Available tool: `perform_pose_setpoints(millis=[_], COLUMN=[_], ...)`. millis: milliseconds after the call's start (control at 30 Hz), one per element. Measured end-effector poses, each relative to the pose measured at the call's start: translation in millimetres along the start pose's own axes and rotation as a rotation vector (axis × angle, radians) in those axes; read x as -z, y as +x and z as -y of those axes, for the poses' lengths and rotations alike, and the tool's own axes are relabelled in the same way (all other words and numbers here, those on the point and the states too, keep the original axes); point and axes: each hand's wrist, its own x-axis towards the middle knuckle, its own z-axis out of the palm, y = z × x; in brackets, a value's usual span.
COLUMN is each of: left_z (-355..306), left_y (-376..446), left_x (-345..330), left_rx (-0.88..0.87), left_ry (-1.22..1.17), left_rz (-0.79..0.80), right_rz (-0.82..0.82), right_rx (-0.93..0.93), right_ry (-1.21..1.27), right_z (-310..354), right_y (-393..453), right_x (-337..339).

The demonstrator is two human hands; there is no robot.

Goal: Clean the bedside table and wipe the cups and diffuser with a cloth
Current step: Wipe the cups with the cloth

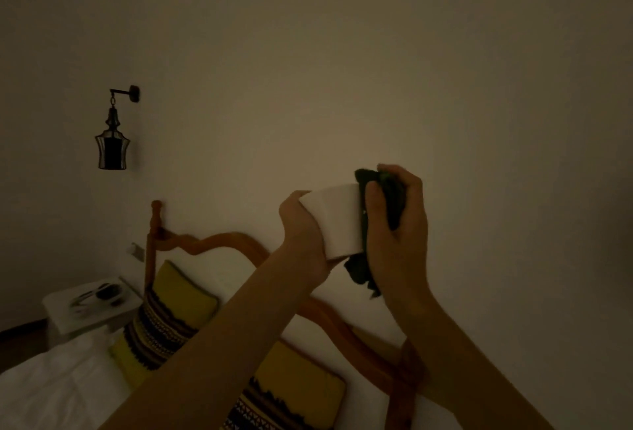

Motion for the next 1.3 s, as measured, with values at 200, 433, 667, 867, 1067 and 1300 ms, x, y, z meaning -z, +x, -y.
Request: perform_pose_setpoints(millis=[200,433,667,867,1067,1300], left_z=[8,-18,-17,-24,-23,-21], left_y=[11,23,23,17,16,13], left_x=[6,11,22,33,32,19], left_rx=[-0.3,-0.296,-0.233,-0.164,-0.118,-0.12], left_ry=[0.147,-0.124,-0.065,-0.032,0.123,0.387], left_rz=[-0.076,-0.125,-0.158,-0.095,-0.1,-0.104], right_rz=[-0.08,0.015,-0.243,-0.037,-0.195,-0.025], right_rx=[-0.527,-0.768,-0.441,-0.677,-0.344,-0.429], right_ry=[0.275,0.416,0.278,0.461,0.315,0.508], right_z=[-6,0,-4,-9,-7,-16], right_y=[15,-1,-30,-1,-24,-24], right_x=[-9,-41,-66,-54,-56,-49])
